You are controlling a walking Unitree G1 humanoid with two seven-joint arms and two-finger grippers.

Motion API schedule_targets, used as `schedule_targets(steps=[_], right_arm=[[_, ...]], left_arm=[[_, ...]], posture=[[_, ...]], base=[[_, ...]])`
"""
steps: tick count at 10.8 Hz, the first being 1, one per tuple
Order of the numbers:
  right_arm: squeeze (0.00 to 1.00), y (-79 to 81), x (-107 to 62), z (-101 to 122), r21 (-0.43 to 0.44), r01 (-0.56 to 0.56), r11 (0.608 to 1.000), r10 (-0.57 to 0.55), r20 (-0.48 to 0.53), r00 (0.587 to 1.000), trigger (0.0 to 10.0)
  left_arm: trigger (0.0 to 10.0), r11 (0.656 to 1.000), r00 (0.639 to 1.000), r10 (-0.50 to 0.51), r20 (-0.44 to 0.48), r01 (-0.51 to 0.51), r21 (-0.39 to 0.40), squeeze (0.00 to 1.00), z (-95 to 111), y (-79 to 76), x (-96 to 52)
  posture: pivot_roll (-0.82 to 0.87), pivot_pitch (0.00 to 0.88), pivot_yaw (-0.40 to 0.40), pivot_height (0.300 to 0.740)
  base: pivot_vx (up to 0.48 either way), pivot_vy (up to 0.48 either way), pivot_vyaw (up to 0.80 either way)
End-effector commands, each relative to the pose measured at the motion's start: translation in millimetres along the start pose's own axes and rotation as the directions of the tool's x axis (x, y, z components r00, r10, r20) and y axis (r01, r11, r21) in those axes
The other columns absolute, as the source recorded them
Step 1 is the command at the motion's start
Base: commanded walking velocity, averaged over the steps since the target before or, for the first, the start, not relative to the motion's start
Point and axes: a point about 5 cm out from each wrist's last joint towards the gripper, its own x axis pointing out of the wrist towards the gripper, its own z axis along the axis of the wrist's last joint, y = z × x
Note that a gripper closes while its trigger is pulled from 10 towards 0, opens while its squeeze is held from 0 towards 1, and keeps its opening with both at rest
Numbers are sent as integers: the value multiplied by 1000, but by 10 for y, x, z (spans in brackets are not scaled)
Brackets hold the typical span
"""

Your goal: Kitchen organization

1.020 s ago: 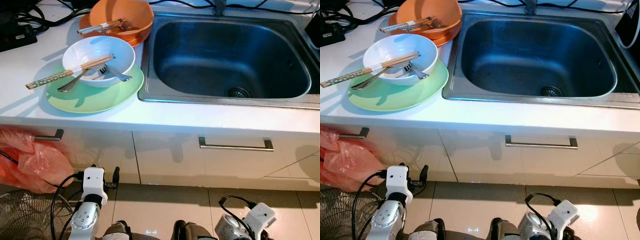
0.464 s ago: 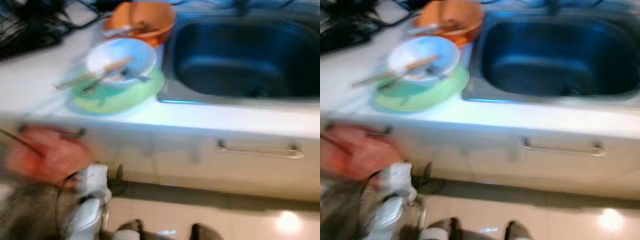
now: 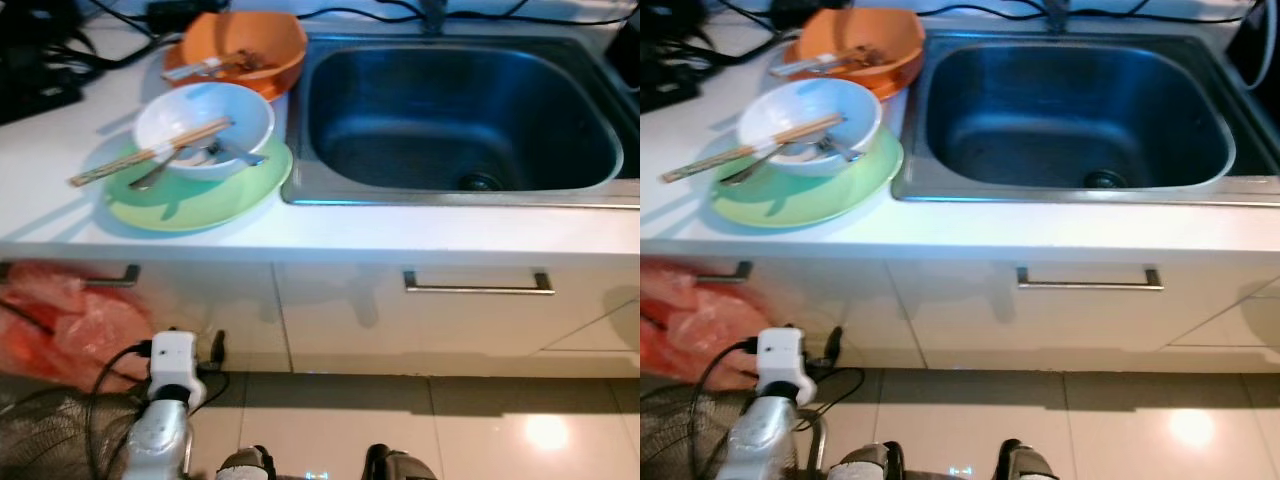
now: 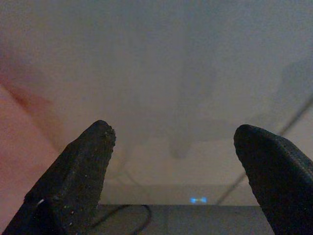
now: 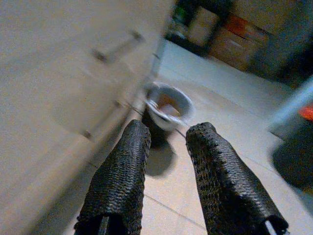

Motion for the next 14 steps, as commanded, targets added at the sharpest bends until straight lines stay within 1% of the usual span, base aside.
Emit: schedule_targets(steps=[1, 2, 3, 5, 6, 7, 8, 9, 10, 11, 13, 14], right_arm=[[0, -40, 68, 211, 58, -18, 998, 14, 70, 997, 10000], [0, 33, 107, 435, 103, -56, 993, 40, 149, 988, 10000], [0, 105, 129, 621, 111, -79, 991, 54, 210, 976, 10000], [0, 321, 143, 1139, 147, -180, 973, 115, 367, 923, 10000], [0, 493, 95, 1334, 143, -262, 954, 178, 432, 884, 10000], [0, 734, 1, 1514, 140, -367, 920, 257, 492, 832, 10000], [0, 943, -96, 1598, 119, -459, 880, 340, 518, 785, 10000], [0, 1091, -168, 1636, 105, -519, 849, 392, 535, 749, 10000], [0, 1382, -343, 1675, 71, -629, 774, 493, 556, 669, 10000], [0, 1592, -487, 1665, 52, -698, 714, 559, 559, 613, 10000], [0, 1930, -734, 1610, 71, -784, 617, 633, 547, 548, 10000], [0, 2126, -881, 1548, 82, -825, 559, 676, 531, 511, 10000]], left_arm=[[10000, 1000, 1000, -17, -26, 17, 3, 0, -66, -29, -41], [10000, 1000, 999, -19, -26, 19, 1, 0, -63, -38, -36], [10000, 1000, 999, -21, -25, 21, 1, 0, -60, -44, -34], [10000, 1000, 999, -20, -27, 20, 0, 0, -66, -42, -36], [10000, 1000, 999, -19, -28, 19, -1, 0, -67, -44, -35], [10000, 1000, 999, -17, -28, 17, -2, 0, -67, -46, -35], [10000, 1000, 999, -17, -28, 17, -2, 0, -66, -47, -34], [10000, 1000, 999, -16, -28, 16, -2, 0, -64, -48, -32], [10000, 1000, 1000, -17, -24, 17, 0, 0, -55, -48, -25], [10000, 1000, 1000, -16, -21, 16, 1, 0, -47, -47, -20], [10000, 1000, 1000, -16, -14, 16, 3, 0, -30, -50, -9], [10000, 1000, 1000, -15, -11, 15, 3, 0, -22, -50, -2]], posture=[[91, 203, -22, 740], [90, 202, -21, 740], [92, 200, -20, 740], [91, 197, -22, 740], [94, 196, -23, 740], [97, 195, -23, 740], [100, 194, -24, 740], [102, 193, -25, 740], [110, 192, -26, 740], [113, 189, -25, 740], [121, 189, -26, 740], [127, 189, -26, 740]], base=[[0, 0, 0], [0, 0, 0], [0, 0, 0], [0, 0, 0], [0, 0, 0], [0, 0, 0], [0, 0, 0], [0, 0, 0], [0, 0, 0], [0, 0, 0], [0, 0, 0], [0, 0, 0]])
